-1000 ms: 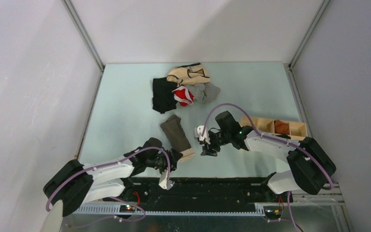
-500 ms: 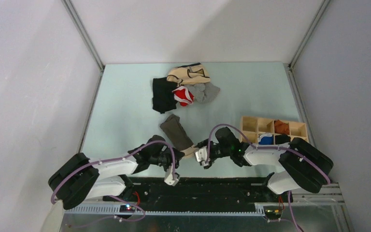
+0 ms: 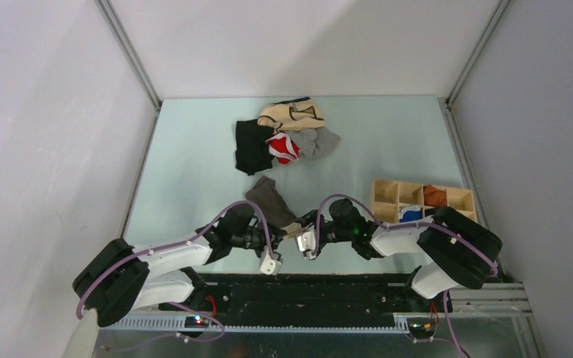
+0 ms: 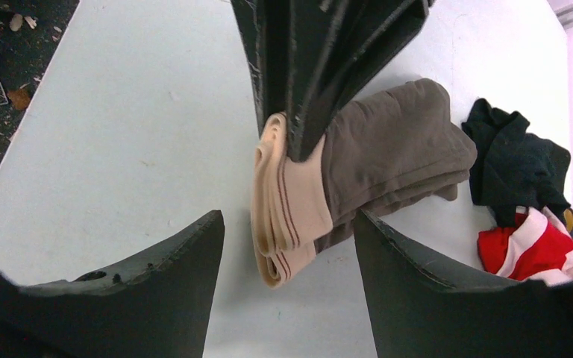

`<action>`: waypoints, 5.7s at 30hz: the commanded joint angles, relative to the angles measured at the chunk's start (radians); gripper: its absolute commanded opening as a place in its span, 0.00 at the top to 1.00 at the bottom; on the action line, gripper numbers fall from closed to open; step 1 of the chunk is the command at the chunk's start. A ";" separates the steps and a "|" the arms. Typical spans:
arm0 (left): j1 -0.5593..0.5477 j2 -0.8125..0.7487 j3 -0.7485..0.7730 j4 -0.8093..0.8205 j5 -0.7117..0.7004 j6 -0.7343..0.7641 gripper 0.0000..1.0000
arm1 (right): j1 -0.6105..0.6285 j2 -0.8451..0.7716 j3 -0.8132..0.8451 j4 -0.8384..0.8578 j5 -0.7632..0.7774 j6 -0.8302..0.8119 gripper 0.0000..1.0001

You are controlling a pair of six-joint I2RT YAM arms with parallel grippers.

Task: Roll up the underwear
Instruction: Roll the underwear to the center of the board.

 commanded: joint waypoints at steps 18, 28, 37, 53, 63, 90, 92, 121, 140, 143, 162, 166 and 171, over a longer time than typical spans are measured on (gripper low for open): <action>0.056 -0.058 0.034 -0.007 0.091 -0.142 1.00 | 0.077 0.145 -0.003 0.282 0.208 0.042 0.46; 0.074 -0.048 0.051 -0.050 0.103 -0.126 1.00 | 0.066 0.154 0.015 0.269 0.172 0.008 0.77; 0.101 -0.179 0.048 -0.174 -0.024 -0.198 0.28 | 0.002 0.042 0.165 -0.281 -0.012 -0.154 0.95; 0.417 -0.121 0.351 -0.418 -0.100 -1.816 0.90 | -0.041 -0.035 0.252 -0.728 -0.003 -0.240 1.00; 0.459 0.102 0.337 -0.241 -0.010 -1.882 0.98 | 0.015 -0.059 0.284 -0.876 0.017 -0.194 1.00; 0.420 0.541 0.658 -0.086 -0.160 -1.727 0.65 | -0.023 0.393 0.868 -1.685 -0.133 -0.248 1.00; 0.465 0.535 0.692 -0.102 -0.176 -1.688 0.63 | -0.016 0.428 0.922 -1.742 -0.137 -0.248 1.00; 0.297 -0.266 0.566 -0.382 -0.232 -0.803 0.40 | 0.024 1.186 1.637 -2.190 -0.030 -0.022 1.00; -0.262 -0.171 0.112 -0.322 -0.192 -0.398 0.36 | -0.018 1.406 1.736 -2.190 -0.240 0.202 0.93; -0.311 -0.152 0.060 -0.178 -0.292 -0.464 0.36 | -0.023 1.404 1.732 -2.188 -0.261 0.203 0.93; -0.358 0.064 0.050 -0.162 -0.412 -0.322 0.72 | -0.069 1.306 1.638 -2.184 -0.400 0.161 0.50; -0.342 0.133 0.144 -0.347 -0.289 -0.252 0.82 | -0.142 1.139 1.602 -2.192 -0.485 0.182 0.06; -0.258 0.226 0.243 -0.419 -0.177 -0.259 0.90 | -0.224 0.953 1.565 -2.190 -0.489 0.235 0.00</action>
